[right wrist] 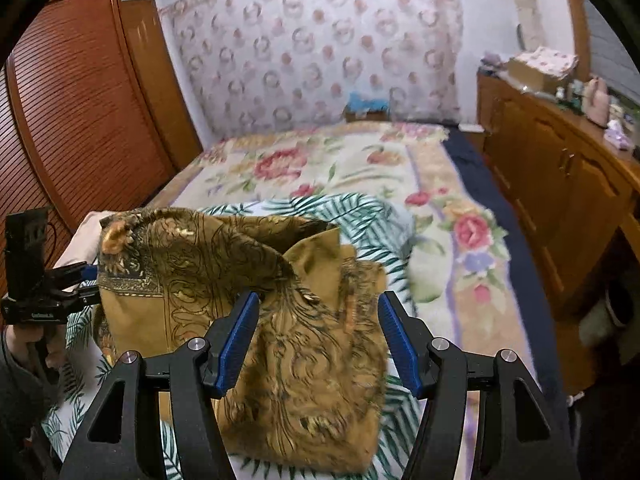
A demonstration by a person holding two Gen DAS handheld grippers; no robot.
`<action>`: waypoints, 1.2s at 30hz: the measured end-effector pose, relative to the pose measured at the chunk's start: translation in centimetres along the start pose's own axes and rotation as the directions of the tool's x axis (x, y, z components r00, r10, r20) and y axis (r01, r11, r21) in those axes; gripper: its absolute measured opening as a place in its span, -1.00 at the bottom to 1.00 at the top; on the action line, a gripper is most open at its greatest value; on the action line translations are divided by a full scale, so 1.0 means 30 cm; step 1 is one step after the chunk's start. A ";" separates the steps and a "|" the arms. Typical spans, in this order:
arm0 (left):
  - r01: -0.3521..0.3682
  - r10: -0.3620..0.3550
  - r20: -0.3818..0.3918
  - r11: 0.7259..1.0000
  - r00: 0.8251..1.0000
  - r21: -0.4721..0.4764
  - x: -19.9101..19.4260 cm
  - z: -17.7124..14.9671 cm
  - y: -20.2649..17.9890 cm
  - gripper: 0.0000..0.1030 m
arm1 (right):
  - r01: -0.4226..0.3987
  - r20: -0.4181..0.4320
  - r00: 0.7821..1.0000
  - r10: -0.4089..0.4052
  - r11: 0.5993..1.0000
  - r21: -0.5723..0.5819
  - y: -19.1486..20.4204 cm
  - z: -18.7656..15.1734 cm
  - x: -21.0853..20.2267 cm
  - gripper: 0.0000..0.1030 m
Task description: Fold small clothes
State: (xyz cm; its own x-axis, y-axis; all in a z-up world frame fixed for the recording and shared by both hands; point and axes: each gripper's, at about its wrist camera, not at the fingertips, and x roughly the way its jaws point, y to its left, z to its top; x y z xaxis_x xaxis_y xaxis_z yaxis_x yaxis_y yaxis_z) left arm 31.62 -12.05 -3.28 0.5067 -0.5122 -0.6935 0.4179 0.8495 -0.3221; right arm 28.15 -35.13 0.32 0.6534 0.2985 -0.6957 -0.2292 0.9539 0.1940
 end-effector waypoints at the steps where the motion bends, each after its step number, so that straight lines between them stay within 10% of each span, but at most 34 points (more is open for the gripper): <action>1: 0.007 -0.007 -0.002 1.000 1.000 0.006 0.001 0.000 -0.005 -0.30 | -0.017 -0.008 1.000 0.016 1.000 -0.010 0.009 0.011 0.013 0.23; 3: 0.013 -0.013 -0.002 1.000 1.000 0.028 -0.001 -0.005 -0.025 -0.66 | -0.048 -0.024 0.999 0.047 0.998 -0.047 0.033 0.025 0.034 -0.08; 5: -0.005 0.004 0.029 0.999 1.000 0.038 -0.018 -0.007 -0.040 -0.80 | -0.055 -0.031 0.998 0.052 0.995 -0.081 0.031 0.035 0.036 -0.92; 14: -0.072 0.070 0.053 0.997 0.996 0.029 -0.031 -0.019 -0.021 -0.81 | 0.077 0.042 0.996 -0.078 0.997 0.030 -0.072 0.021 -0.008 -0.96; 18: -0.114 0.112 0.049 0.993 0.992 0.027 -0.031 -0.013 -0.011 -0.38 | 0.073 0.025 0.997 -0.074 0.996 0.042 -0.075 0.032 -0.001 -0.96; 25: -0.093 0.091 -0.048 0.995 0.995 -0.031 0.056 -0.022 0.061 -0.11 | 0.085 -0.028 0.996 -0.085 0.996 0.013 -0.051 0.046 0.026 0.21; 36: -0.080 0.078 -0.052 0.996 0.996 -0.040 0.070 -0.016 0.048 -0.10 | 0.068 -0.096 0.993 -0.062 0.996 0.059 -0.063 0.029 0.066 0.27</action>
State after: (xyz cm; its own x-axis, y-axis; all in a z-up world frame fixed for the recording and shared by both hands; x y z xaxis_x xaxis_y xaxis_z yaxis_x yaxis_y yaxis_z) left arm 32.91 -11.85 -5.51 0.4975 -0.4373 -0.7492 0.3456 0.8921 -0.2912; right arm 30.49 -36.32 -0.82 0.5945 0.2339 -0.7693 -0.1413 0.9723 0.1864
